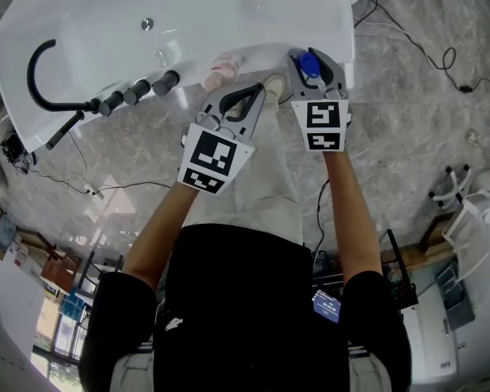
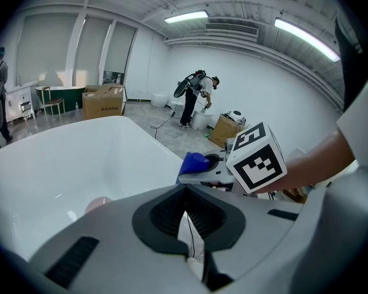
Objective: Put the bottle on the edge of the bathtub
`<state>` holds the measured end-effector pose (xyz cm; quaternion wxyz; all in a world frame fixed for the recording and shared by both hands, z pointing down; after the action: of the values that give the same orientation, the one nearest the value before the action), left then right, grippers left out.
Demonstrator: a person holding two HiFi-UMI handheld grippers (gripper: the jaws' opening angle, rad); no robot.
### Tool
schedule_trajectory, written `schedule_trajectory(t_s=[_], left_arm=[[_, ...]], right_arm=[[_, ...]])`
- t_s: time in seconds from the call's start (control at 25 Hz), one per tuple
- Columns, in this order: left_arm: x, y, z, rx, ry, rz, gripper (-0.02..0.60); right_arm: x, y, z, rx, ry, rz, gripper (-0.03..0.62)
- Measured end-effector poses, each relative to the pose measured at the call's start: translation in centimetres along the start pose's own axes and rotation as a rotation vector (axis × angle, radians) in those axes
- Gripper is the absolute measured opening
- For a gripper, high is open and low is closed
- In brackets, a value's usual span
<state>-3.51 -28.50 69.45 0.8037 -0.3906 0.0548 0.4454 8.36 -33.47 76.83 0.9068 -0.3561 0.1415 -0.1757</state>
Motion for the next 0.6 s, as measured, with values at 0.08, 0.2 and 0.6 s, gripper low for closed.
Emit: schedule_trajectory(t_s=[0.08,0.2,0.6], left_arm=[[0.06,-0.1,0.03,0.0,0.0,0.003,0.014],[0.14,-0.16,0.06,0.0,0.001,0.006,0.014],[0.03,-0.12,0.22,0.0,0.0,0.01,0.014]], right_arm=[[0.0,-0.03,-0.07,0.0,0.0,0.002,0.161],[-0.09,0.05,-0.02,0.003,0.001,0.005,0.161],[-0.65,-0.21,-0.44,0.039,0.065,-0.006,0.161]])
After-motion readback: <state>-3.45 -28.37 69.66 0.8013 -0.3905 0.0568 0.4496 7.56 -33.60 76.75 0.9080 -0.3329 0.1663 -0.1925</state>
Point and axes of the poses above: the fingertips, and each gripper's own axes: y backward along the fingers, x to its right, z out of its underside, the point moved 5 cm from there along y, backward along the fingers, and after that the axes turned 14 degrees about z, right-handed, at the moved point
